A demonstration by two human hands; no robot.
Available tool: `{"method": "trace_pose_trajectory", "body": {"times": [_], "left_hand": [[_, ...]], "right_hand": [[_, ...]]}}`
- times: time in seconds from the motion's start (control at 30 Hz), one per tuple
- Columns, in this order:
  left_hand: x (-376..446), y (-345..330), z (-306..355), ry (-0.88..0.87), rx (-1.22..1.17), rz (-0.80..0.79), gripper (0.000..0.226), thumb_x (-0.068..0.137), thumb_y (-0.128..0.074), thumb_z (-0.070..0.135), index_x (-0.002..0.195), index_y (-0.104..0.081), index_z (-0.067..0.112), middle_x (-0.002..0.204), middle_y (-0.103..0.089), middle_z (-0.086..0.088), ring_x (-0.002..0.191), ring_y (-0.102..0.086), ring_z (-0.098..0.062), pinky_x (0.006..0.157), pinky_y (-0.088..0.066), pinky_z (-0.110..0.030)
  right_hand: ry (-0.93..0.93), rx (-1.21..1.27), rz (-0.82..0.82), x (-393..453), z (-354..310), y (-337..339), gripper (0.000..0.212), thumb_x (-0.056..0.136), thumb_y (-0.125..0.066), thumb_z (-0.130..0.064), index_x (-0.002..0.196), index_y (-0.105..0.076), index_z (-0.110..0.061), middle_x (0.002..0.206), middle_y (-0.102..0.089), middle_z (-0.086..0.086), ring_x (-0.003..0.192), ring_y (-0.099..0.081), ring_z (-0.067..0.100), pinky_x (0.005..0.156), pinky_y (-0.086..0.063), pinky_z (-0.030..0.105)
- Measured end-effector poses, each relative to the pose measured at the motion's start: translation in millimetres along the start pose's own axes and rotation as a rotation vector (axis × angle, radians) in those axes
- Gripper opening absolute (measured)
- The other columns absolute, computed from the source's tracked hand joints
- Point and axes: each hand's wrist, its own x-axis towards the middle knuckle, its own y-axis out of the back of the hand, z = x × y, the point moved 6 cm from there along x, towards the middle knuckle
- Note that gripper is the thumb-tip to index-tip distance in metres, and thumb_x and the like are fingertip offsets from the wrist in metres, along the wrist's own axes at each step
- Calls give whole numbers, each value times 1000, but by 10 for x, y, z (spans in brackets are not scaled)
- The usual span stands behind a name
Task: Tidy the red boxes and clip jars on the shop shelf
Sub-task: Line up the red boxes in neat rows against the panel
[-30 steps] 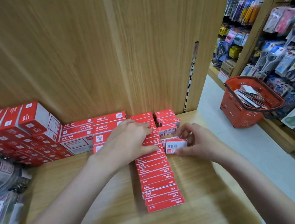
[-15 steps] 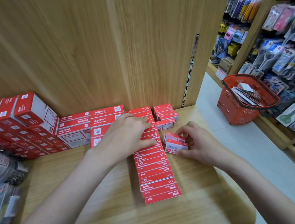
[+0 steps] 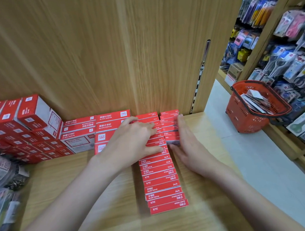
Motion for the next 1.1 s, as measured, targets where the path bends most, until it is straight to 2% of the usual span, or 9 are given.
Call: {"method": "trace_pose_trajectory", "body": {"times": [0.07, 0.17, 0.27, 0.43, 0.6, 0.73, 0.93, 1.0, 1.1], "left_hand": [[2, -6, -6, -3, 9, 7, 63, 84, -42, 62, 135, -45, 24, 146, -36, 7, 132, -33, -5, 111, -6, -27], [-7, -17, -13, 3, 15, -6, 64, 84, -42, 62, 136, -43, 24, 147, -35, 8, 134, -30, -4, 111, -4, -27], [-2, -23, -14, 0, 9, -5, 64, 85, -41, 62, 138, -40, 25, 148, -32, 9, 135, -28, -4, 112, -2, -28], [-4, -45, -31, -1, -3, 12, 65, 85, -42, 61, 139, -38, 25, 149, -30, 8, 136, -25, -3, 111, 1, -27], [-27, -53, -34, -36, -29, 60, 64, 85, -41, 61, 139, -38, 26, 150, -28, 9, 136, -23, -2, 111, 2, -27], [-62, -15, -23, -19, 3, 69, 61, 81, -39, 60, 116, -63, 16, 126, -59, -2, 117, -55, -13, 111, -15, -36], [-110, -62, -144, 1, 113, 133, 57, 77, -44, 53, 97, -71, 7, 103, -70, -8, 104, -64, -22, 104, -26, -42], [-99, -27, -108, 15, 120, 116, 53, 79, -53, 51, 104, -69, 8, 110, -68, -9, 113, -58, -23, 106, -24, -46], [-74, -55, -94, -6, 94, 106, 57, 91, -43, 51, 135, -45, 16, 145, -40, 0, 139, -22, -16, 113, 1, -38]], "right_hand": [[8, 84, -34, 15, -3, 7, 83, 92, -50, -15, 142, 15, -17, 156, 1, 3, 143, -2, 13, 117, -15, 36], [-97, 452, -14, 19, 10, 129, 77, 91, -51, -4, 141, 4, -25, 148, -16, -14, 132, -25, -4, 106, -25, 12], [-291, 750, 127, 70, 54, 201, 61, 94, -40, -5, 146, -11, -21, 150, -21, -11, 131, -27, -3, 106, -26, 19], [-313, 752, 129, 130, 9, 156, 56, 95, -34, -7, 145, -14, -21, 149, -24, -10, 133, -27, 2, 111, -25, 27], [-282, 773, 120, 158, 23, 139, 51, 95, -33, -7, 143, -20, -22, 137, -35, -13, 124, -39, 2, 98, -37, 19], [-220, 789, 108, 126, 89, 300, 49, 92, -47, -4, 136, -32, -20, 136, -43, -8, 122, -44, 2, 102, -39, 20], [-69, 285, 119, -29, 153, 414, 50, 75, -72, -6, 107, -49, -36, 114, -56, 1, 96, -57, 8, 80, -51, 23], [-61, 257, 214, -32, 116, 409, 48, 75, -70, -1, 100, -48, -36, 103, -55, 3, 85, -56, 12, 70, -51, 23], [-60, 202, 276, 0, 73, 375, 40, 76, -67, 4, 101, -52, -23, 96, -55, 2, 79, -55, 10, 70, -51, 20]]}}
